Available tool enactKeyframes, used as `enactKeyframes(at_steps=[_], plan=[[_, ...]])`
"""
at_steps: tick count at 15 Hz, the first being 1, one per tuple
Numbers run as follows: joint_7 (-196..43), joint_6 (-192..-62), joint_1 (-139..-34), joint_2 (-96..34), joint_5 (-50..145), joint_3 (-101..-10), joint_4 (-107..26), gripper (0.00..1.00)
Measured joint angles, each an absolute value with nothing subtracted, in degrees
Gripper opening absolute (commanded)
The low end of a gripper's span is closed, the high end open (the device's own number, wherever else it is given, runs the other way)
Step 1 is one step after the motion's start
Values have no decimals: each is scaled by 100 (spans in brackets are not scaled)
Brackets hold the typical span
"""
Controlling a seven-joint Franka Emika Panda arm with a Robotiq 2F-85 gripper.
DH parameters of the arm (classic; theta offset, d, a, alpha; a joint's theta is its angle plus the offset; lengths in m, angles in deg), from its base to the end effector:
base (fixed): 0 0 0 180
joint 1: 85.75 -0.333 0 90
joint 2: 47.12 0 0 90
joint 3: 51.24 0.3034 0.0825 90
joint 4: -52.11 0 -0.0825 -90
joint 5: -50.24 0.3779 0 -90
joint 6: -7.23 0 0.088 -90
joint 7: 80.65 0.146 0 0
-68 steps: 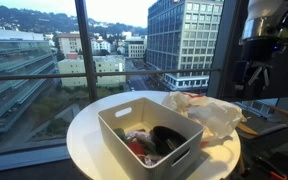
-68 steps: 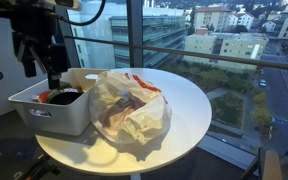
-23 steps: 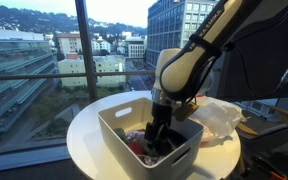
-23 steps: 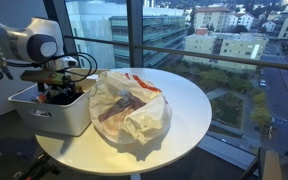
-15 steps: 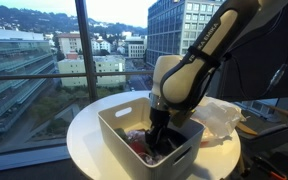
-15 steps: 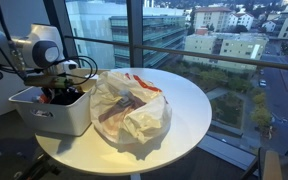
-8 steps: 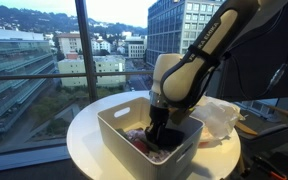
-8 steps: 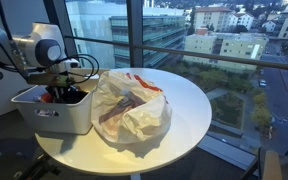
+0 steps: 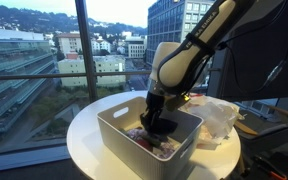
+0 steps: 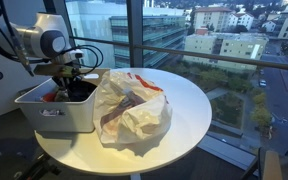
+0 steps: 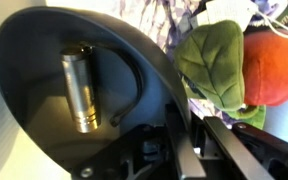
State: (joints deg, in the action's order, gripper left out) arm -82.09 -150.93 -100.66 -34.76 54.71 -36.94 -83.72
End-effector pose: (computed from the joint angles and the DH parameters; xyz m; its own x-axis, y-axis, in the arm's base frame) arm 0.4597 0.2588 0.2089 0.8878 0.4252 0.1763 0.4446 -0.8912 -0.0898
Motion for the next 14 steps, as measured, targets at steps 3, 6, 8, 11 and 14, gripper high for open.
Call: enactKeyframes(at_steps=[3, 6, 8, 11, 14], plan=[[-8276, -15072, -9983, -3627, 5468, -3694, -8198, 7], [-8445, -15054, -9893, -3756, 5569, -3680, -8011, 7], [-8700, -15050, -9829, -3836, 5811, -3643, -7868, 7], [-9238, -14999, -9691, -3987, 6381, -3576, -7600, 7], [-9457, -14801, -9520, -4230, 6512, -3643, -7399, 7]])
